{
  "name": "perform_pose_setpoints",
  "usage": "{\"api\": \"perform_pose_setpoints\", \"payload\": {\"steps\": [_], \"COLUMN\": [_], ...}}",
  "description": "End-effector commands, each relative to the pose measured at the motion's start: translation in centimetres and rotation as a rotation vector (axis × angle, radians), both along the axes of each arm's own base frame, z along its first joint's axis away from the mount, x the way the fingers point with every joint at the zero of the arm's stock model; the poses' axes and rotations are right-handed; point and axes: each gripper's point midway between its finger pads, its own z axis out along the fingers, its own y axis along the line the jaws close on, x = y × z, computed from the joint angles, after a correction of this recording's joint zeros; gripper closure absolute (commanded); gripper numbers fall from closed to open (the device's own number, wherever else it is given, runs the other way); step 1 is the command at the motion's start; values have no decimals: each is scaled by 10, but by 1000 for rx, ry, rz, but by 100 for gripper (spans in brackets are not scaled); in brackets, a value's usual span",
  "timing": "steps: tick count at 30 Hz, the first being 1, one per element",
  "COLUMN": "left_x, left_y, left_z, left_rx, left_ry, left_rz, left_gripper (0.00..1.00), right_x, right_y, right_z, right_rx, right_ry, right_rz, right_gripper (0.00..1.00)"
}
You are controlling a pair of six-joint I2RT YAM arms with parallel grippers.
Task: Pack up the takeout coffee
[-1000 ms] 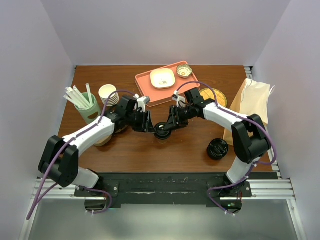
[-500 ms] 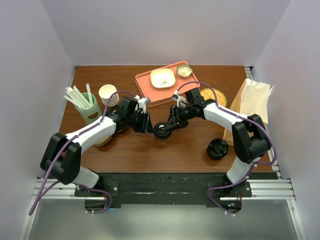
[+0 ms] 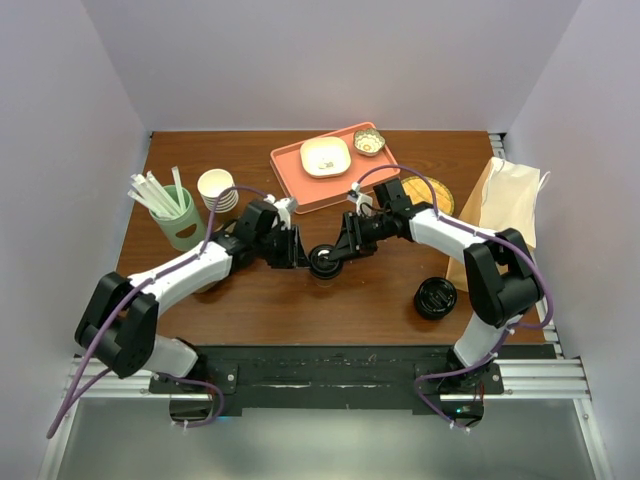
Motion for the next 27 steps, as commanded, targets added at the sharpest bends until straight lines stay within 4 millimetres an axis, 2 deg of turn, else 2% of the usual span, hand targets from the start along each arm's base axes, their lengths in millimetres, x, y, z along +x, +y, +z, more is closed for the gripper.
{"api": "perform_pose_setpoints", "payload": {"steps": [1, 3, 4, 5, 6, 7, 9, 12, 17, 20, 21, 27], "left_x": [-39, -37, -24, -18, -6, 2, 15, 28, 41, 42, 35, 27], "left_y": [37, 30, 18, 16, 9, 11, 7, 11, 26, 20, 14, -5], "left_z": [-67, -56, -35, -23, -2, 11, 38, 59, 63, 60, 57, 54], "left_rx": [302, 280, 245, 233, 211, 192, 152, 140, 171, 148, 114, 0], "left_ry": [140, 137, 93, 73, 40, 22, -16, -54, -93, -113, -105, -129], "left_rz": [33, 15, 3, 4, 5, 8, 7, 10, 13, -45, -85, -185], "left_gripper": [67, 67, 66, 65, 62, 60, 58, 56, 57, 57, 57, 58], "right_x": [-19, -12, -13, -6, -7, -11, -5, -4, -7, -9, -10, -15], "right_y": [-41, -39, -40, -38, -36, -38, -37, -36, -29, -24, -23, -17], "right_z": [-81, -76, -74, -67, -65, -65, -60, -55, -47, -41, -40, -37], "right_rx": [-292, -293, -298, -291, -284, -296, -295, -292, -243, -206, -201, -193], "right_ry": [70, 38, 42, 8, 9, 25, -4, -14, -23, -31, -32, -35], "right_rz": [-11, 12, 24, 49, 70, 91, 121, 154, 199, 224, 228, 263], "right_gripper": [59, 59, 59, 59, 59, 59, 59, 58, 59, 58, 58, 58]}}
